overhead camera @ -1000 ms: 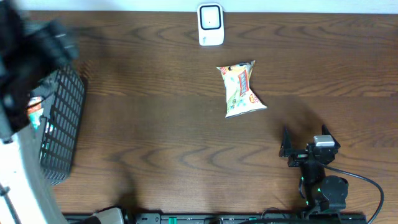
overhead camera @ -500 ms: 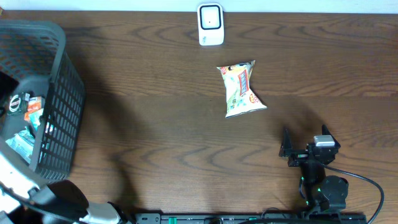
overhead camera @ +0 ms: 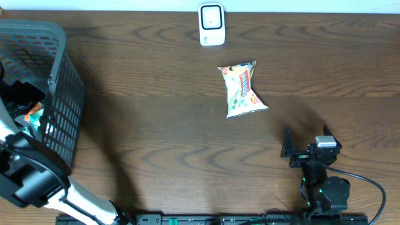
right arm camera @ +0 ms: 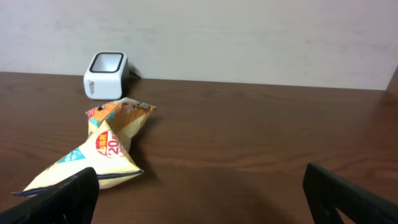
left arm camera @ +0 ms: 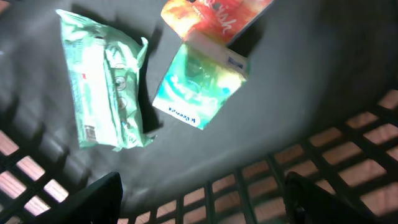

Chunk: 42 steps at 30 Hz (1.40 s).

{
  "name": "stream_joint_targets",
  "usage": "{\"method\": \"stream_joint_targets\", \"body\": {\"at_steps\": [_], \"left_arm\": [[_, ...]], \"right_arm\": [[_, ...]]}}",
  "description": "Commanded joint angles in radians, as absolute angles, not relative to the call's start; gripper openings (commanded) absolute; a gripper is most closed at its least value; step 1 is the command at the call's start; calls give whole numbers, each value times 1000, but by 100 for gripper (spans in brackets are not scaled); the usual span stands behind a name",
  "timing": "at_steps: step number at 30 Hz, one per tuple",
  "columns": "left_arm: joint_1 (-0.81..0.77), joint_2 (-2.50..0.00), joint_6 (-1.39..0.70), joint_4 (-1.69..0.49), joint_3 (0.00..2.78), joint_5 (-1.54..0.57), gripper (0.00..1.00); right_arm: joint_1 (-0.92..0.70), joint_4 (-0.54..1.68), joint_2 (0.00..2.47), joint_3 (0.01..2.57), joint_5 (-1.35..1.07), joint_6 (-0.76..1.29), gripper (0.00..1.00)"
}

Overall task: Scan the item barcode
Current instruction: 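Reach the left gripper back into the basket and grasp the green packet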

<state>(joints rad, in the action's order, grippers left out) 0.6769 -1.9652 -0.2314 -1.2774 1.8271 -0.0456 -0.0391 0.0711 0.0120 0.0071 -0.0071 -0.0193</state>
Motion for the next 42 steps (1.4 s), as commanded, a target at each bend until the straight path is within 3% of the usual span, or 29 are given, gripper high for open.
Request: {"method": "stream_joint_targets", "body": {"at_steps": [1, 13, 21, 22, 24, 25, 35, 42], "left_arm": [[674, -2009, -213, -1272, 1817, -33, 80], [614, -2022, -188, -955, 1513, 80, 79], [614, -2022, -226, -861, 1433, 219, 79], [614, -2022, -226, -855, 1433, 218, 76], [614, -2022, -226, -846, 1433, 218, 61], [614, -2022, -228, -847, 1433, 218, 35], [614, -1955, -289, -888, 1451, 218, 33], [614, -1733, -324, -872, 1458, 156, 33]], "right_arm": [[-47, 76, 6, 6, -10, -31, 99], [-47, 76, 6, 6, -10, -31, 99], [-47, 76, 6, 6, -10, -31, 99], [-47, 76, 6, 6, -10, -31, 99], [-47, 76, 6, 6, -10, -31, 99], [-47, 76, 6, 6, -10, -31, 99], [-47, 76, 6, 6, -10, -31, 99], [-47, 76, 6, 6, -10, -31, 99]]}}
